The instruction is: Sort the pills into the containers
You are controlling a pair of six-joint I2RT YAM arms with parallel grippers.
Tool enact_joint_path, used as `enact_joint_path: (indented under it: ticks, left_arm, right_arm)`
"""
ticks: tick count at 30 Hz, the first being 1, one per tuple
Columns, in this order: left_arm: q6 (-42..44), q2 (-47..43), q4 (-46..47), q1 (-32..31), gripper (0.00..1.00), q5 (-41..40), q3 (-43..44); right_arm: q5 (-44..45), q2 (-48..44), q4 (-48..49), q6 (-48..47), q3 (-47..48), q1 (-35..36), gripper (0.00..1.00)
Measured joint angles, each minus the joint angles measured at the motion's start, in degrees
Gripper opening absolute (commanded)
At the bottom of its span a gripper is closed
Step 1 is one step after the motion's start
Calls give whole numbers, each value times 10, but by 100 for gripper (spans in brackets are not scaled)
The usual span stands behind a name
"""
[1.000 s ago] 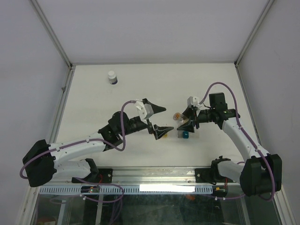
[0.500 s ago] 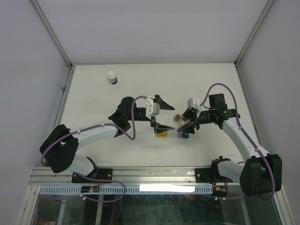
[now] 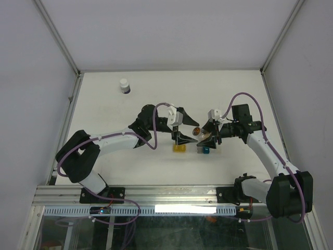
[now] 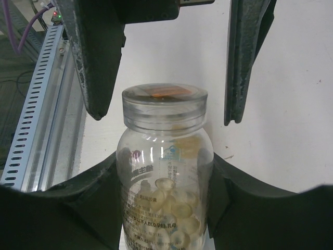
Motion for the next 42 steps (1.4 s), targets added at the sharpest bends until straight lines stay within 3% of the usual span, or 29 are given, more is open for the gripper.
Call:
enact_joint_path:
  ticks: [20,26,32,38,42]
  left_arm:
    - [-31,21,37,-1,56,3,7]
    - [-35,21,39,-3,39,4,12]
    - [-46,21,41,-6,0,0,12]
    - [-78,10,48,-15,0,-40,-5]
    - [-143,-15,52,-32,0,-118,-32]
  right_arm:
    - [-2,0,-4,-1,0,0,0]
    - [-2,0,-5,-1,0,0,0]
    - [-4,0,-10,-2,0,0,0]
    - [-4,0,-14,2,0,-1,0]
    - [-9,0,-16,21,0,0,0]
